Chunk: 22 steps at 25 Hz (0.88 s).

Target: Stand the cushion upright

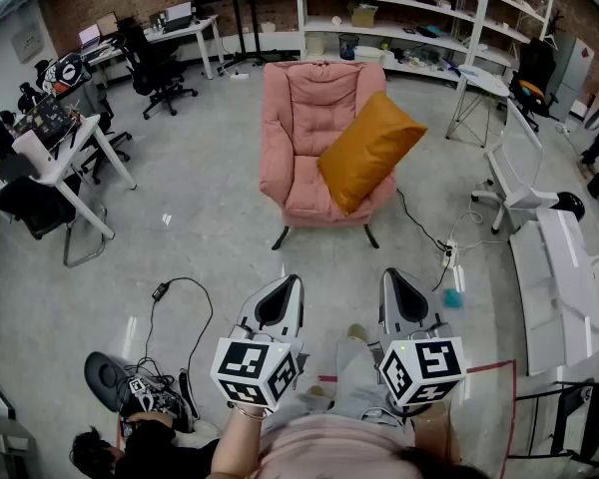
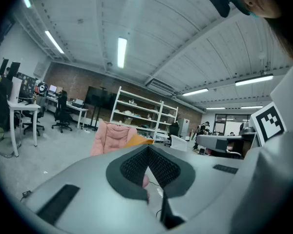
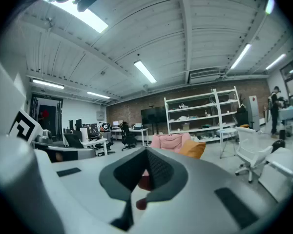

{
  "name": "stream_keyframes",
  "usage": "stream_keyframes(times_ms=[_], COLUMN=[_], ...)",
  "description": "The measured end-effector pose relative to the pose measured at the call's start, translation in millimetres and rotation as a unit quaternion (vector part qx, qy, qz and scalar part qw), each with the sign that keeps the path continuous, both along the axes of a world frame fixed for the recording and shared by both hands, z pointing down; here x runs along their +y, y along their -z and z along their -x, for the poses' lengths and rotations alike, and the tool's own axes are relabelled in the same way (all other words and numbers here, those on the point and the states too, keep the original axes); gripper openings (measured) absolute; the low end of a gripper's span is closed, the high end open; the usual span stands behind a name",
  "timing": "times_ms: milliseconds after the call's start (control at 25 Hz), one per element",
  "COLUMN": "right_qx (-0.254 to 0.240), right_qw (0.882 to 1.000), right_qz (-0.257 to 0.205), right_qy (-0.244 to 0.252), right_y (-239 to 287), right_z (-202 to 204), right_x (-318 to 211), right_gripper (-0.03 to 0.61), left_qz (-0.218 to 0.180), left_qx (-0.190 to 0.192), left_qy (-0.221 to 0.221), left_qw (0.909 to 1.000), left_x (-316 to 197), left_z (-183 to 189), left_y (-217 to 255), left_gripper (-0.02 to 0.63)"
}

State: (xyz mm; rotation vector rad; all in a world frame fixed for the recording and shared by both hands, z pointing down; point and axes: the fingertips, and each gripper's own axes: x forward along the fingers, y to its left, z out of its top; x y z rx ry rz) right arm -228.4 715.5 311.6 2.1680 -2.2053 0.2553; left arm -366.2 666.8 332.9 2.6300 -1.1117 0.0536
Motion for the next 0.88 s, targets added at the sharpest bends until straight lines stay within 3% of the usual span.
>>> stream_keyframes(times_ms=[280,880], right_qx=[-0.007,-0.021], right_qw=[1.0,1.0], right_qz=[0.002,0.008], right_qy=[-0.002,0.004], right_y=[-9,-22], right_z=[-18,-102], right_x=[-29,-122], right_gripper=[0.014,0.014], left_qz=[-0.004,0.002], left_qx=[-0.003,-0.011], left_qy=[-0.007,-0.017], left_qw=[1.0,0.9998], left_x=[-29,-131], left_z=[-23,-123], left_y=[-3,-9], left_gripper=[-0.008,-0.008])
